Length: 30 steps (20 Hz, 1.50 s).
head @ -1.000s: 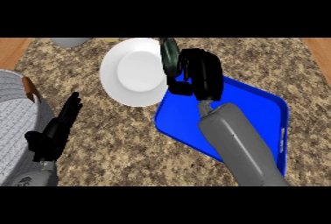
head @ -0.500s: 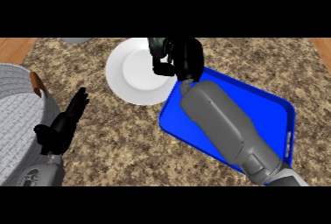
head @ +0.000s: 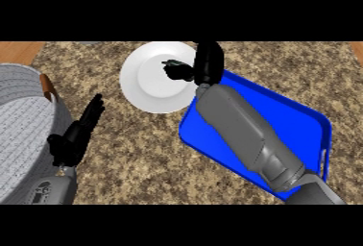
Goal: Pick the eggplant from the tray and place it in the plate
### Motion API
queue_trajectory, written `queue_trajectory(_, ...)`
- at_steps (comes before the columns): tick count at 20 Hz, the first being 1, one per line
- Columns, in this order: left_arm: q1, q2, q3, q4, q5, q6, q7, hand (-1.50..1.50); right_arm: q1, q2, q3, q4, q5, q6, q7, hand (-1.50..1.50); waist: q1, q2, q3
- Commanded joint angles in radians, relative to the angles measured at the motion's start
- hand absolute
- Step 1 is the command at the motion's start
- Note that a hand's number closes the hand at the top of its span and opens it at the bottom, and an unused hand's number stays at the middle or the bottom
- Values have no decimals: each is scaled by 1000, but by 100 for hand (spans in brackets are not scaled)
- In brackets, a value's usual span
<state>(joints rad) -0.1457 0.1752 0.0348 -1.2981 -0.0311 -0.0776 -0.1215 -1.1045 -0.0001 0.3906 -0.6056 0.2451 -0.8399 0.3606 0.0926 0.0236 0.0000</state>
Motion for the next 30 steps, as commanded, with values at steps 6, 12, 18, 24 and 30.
queue_trajectory(6,-15,0,13,0,-1,13,17,0,86,0,-109,-128,-272,-169,-267,-150,-22,-1,2)
queue_trajectory(12,36,32,45,15,21,-18,-13,0,274,0,-243,-287,-496,-43,-556,-150,-51,-7,3)
queue_trajectory(18,68,44,68,-60,47,-24,15,0,461,-7,-388,-187,-577,253,-884,-150,-71,-16,2)
queue_trajectory(24,73,59,83,-109,59,-34,62,0,499,-65,-408,-72,-574,453,-1021,-150,-80,-21,1)
queue_trajectory(30,127,36,64,-54,26,-44,-37,0,455,-114,-468,160,-549,557,-1180,-150,-76,-18,1)
